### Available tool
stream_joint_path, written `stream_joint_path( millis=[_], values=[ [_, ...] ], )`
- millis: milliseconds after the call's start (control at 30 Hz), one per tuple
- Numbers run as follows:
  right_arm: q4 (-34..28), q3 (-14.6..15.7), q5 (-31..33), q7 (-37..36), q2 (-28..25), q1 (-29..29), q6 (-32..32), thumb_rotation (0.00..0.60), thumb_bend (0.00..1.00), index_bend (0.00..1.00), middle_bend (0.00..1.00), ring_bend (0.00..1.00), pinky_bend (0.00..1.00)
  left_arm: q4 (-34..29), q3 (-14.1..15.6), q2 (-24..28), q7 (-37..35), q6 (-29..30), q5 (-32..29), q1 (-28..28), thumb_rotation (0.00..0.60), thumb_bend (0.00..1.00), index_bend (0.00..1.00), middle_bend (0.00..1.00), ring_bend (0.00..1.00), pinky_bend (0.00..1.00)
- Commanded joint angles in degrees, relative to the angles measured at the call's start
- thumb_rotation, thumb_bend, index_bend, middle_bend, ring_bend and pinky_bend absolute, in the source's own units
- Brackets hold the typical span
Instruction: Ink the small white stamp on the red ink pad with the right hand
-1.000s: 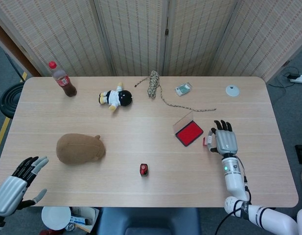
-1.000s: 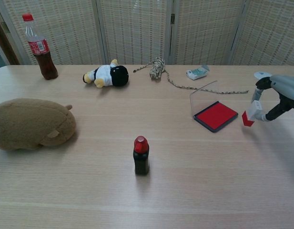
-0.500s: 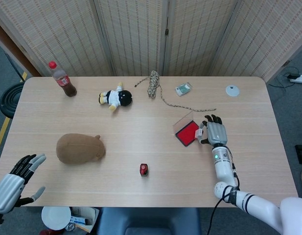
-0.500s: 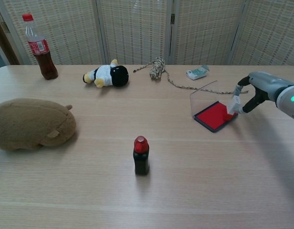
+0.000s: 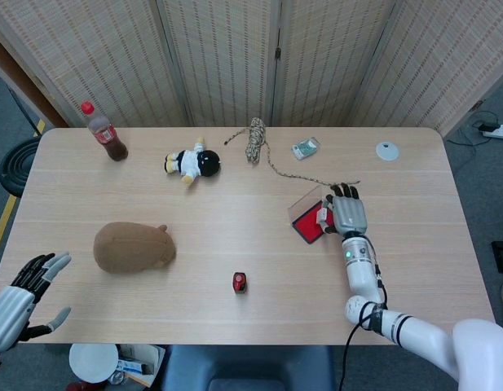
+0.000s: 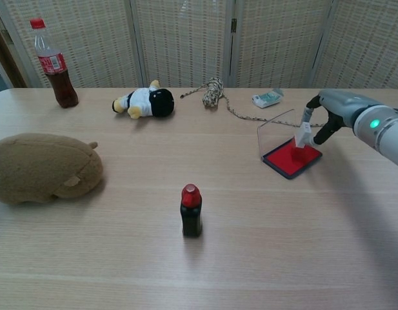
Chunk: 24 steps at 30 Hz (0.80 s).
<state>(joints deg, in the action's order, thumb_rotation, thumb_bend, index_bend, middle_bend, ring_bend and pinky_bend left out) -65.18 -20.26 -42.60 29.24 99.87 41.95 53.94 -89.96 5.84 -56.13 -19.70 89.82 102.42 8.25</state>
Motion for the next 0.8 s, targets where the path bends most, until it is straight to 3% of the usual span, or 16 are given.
stream_joint_path(
  millis=[33,367,800],
  values=[
    [-2.91,0.2,2.31,5.5,-0.98,1.73,2.29,0.6,0.27,0.69,0.14,0.0,0.0,0.0,0.03,0.04,0.04,0.51,0.21,-0.26,0.6,0.34,0.0,0.0,0.0,0.06],
    [-4.59,1.85,5.74,10.93,-1.03,2.96,3.91,0.6,0.27,0.69,0.14,0.0,0.0,-0.12,0.05,0.15,0.11,0.99,0.29,-0.57,0.6,0.34,0.0,0.0,0.0,0.06],
    [-1.04,3.52,5.56,9.78,0.98,3.22,2.78,0.6,0.27,0.69,0.14,0.0,0.0,-0.29,0.06,0.34,0.09,1.41,0.49,-0.79,0.6,0.34,0.0,0.0,0.0,0.06]
  ],
)
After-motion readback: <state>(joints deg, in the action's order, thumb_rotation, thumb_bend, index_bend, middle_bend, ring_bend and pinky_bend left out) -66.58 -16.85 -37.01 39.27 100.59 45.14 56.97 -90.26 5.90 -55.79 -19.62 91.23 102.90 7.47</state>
